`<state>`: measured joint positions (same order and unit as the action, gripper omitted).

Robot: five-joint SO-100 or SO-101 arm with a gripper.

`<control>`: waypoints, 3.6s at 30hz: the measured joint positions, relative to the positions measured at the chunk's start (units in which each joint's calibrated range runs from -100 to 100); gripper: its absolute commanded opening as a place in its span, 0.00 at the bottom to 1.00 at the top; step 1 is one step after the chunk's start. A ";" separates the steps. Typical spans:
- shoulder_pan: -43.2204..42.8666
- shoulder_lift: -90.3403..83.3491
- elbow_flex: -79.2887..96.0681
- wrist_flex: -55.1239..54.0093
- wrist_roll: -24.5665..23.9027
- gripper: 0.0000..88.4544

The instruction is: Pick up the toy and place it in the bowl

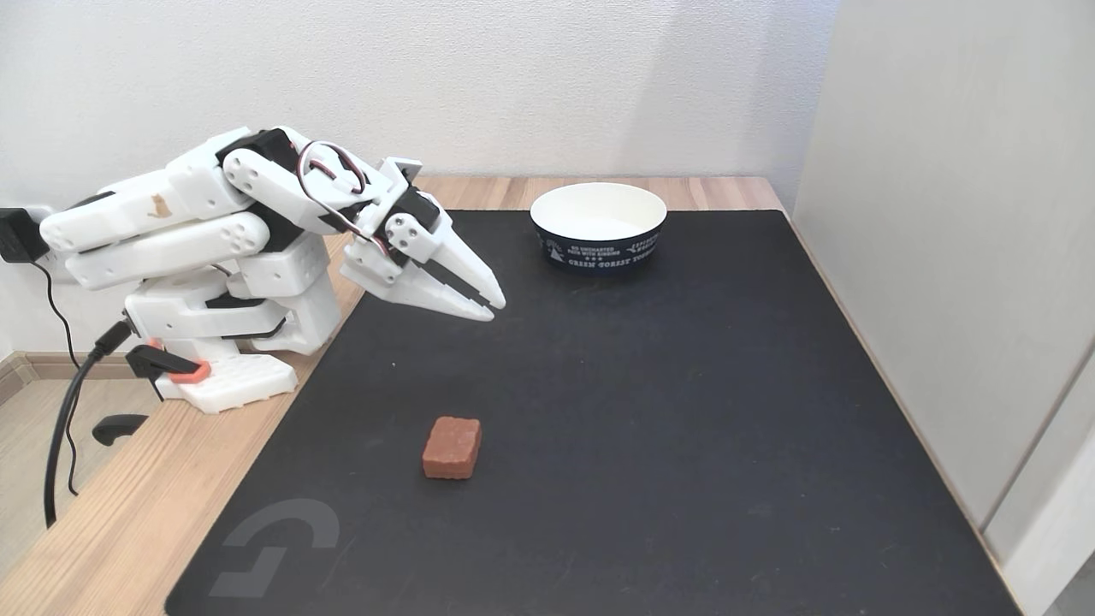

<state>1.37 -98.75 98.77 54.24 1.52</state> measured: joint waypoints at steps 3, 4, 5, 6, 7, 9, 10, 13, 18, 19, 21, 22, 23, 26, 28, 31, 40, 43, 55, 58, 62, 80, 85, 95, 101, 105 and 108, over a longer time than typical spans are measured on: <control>0.00 0.00 0.00 0.00 0.00 0.03; 0.00 0.00 0.00 0.00 0.00 0.03; 0.00 0.00 0.00 0.00 0.00 0.03; 0.00 0.00 0.00 0.00 0.00 0.03; 0.00 0.00 0.00 0.00 0.00 0.03; 0.00 0.00 0.00 0.00 0.00 0.06; 0.00 0.00 0.00 0.00 0.00 0.11; 0.00 0.00 0.00 0.00 0.26 0.41; -0.58 0.00 0.00 0.00 0.31 0.53; -1.00 0.00 0.00 0.00 0.31 0.52; -1.00 0.00 0.00 0.00 0.31 0.51; -0.92 0.00 0.00 0.00 0.31 0.51; -0.92 0.00 0.00 0.00 0.31 0.51; -0.92 0.00 0.00 0.68 0.31 0.51; -1.00 0.00 -0.09 1.01 0.31 0.51; -0.75 0.17 -3.97 5.49 0.31 0.51; 0.17 32.14 -39.02 17.31 0.31 0.51; 3.00 43.21 -50.54 21.70 0.31 0.51; 20.06 87.76 -80.49 39.26 7.36 0.51; 22.56 91.59 -80.87 39.34 9.83 0.51; 26.63 95.17 -78.51 37.32 14.72 0.51; 36.62 96.00 -75.11 27.18 18.69 0.51; 36.54 96.25 -77.00 27.18 18.69 0.51; 34.12 106.49 -77.56 22.29 18.69 0.51; 31.29 107.08 -77.56 18.74 18.69 0.51; 31.46 108.66 -77.56 18.40 18.69 0.51; 31.04 110.07 -77.85 18.40 18.69 0.51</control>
<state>32.42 11.32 20.93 72.65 20.21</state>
